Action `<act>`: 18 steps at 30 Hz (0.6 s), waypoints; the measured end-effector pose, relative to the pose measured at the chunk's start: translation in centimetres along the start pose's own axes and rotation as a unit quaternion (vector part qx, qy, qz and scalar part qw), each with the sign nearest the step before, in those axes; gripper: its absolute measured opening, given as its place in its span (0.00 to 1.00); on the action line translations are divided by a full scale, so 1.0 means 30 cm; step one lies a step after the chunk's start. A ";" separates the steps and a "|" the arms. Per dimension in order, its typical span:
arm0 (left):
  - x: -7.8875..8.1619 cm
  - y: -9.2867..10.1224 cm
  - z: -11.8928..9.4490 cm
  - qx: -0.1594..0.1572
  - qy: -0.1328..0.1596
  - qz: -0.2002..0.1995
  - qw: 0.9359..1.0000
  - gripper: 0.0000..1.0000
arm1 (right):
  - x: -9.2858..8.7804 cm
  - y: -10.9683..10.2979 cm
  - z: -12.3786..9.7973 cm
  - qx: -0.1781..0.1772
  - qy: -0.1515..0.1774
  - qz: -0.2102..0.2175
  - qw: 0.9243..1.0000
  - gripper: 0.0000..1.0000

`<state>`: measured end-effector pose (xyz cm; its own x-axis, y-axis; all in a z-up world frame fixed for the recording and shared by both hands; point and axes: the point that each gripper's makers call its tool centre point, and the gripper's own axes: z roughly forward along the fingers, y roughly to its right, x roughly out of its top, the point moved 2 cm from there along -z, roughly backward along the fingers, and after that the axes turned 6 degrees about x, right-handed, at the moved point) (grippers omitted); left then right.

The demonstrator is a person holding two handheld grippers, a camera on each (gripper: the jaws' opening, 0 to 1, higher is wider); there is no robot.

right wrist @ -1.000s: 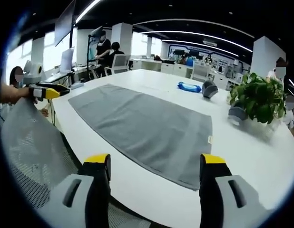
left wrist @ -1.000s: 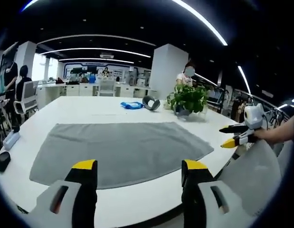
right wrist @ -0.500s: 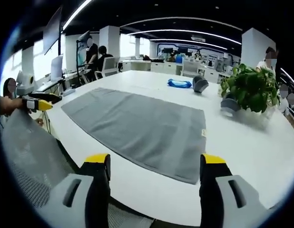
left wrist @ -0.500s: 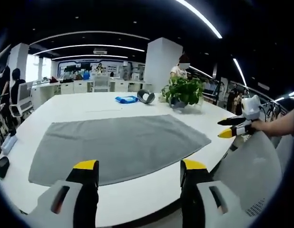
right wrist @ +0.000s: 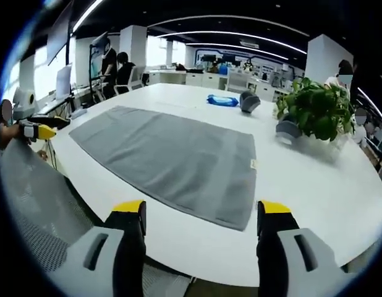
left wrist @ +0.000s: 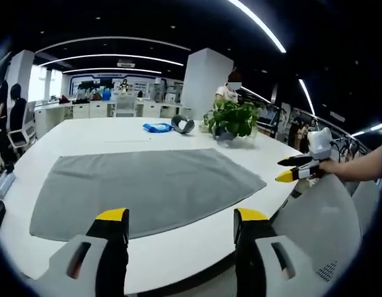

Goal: Fold the towel on the table until its edges align and the towel forms a compact rectangular stack.

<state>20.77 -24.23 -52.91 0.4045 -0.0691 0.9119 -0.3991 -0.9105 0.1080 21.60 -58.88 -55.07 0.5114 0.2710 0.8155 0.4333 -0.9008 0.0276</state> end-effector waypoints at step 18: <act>0.000 -0.011 0.001 0.009 -0.002 -0.012 1.000 0.74 | 0.024 -0.027 -0.004 0.027 0.022 0.024 0.999 0.68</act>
<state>20.92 -23.94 -52.94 0.4165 -0.0480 0.9079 -0.3738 -0.9193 0.1229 21.53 -58.00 -54.44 0.4993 0.2112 0.8403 0.4486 -0.8927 -0.0422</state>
